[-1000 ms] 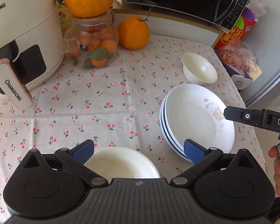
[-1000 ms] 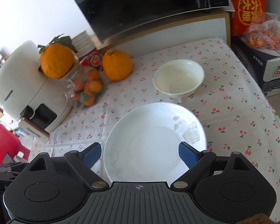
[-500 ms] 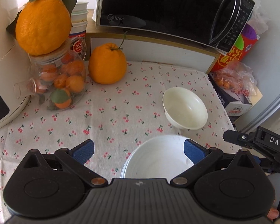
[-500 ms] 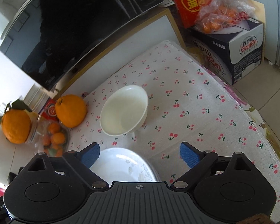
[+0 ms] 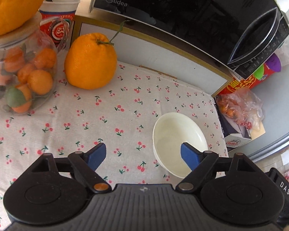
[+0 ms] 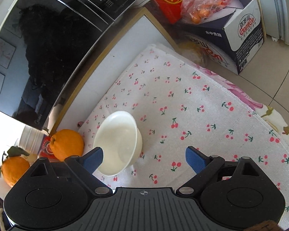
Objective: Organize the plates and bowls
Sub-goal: 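Move both grippers to the white bowl by the microwave and close on its rim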
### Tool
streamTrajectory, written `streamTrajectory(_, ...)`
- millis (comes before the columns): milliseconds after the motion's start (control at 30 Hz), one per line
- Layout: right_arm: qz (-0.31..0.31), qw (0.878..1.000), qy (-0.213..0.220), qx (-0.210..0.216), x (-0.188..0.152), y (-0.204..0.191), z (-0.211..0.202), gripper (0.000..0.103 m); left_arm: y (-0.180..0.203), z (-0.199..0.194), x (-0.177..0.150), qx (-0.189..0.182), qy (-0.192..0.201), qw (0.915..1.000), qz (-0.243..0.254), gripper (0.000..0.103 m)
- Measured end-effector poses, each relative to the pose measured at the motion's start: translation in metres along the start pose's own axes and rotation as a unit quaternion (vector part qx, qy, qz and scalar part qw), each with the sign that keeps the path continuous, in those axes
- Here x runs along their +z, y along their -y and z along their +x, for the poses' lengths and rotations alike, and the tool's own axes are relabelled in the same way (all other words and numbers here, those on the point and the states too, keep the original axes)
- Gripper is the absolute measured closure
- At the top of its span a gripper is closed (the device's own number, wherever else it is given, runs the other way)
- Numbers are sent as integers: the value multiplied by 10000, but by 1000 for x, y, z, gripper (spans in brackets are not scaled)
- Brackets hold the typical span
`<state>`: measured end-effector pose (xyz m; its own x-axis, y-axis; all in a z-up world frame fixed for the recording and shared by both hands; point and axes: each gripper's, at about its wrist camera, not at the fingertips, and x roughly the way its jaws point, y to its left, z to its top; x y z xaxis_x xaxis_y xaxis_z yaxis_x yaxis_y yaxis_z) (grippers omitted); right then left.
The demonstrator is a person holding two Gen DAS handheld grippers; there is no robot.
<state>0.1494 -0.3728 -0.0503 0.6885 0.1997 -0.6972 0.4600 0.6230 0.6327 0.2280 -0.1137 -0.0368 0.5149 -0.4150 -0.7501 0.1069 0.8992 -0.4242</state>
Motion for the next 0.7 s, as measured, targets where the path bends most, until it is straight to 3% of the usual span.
streamTrajectory(233, 35, 9997, 10, 256, -1, -5, 14, 19, 6, 21, 4, -258, -105, 9995, -157, 50)
streamTrajectory(567, 249, 9996, -79, 123, -2, 1, 34, 60, 9, 35, 10, -308, -219, 9991, -206, 81)
streamTrajectory(700, 252, 9995, -101, 165, -2, 1, 37, 69, 6, 37, 10, -263, -218, 9991, -245, 88)
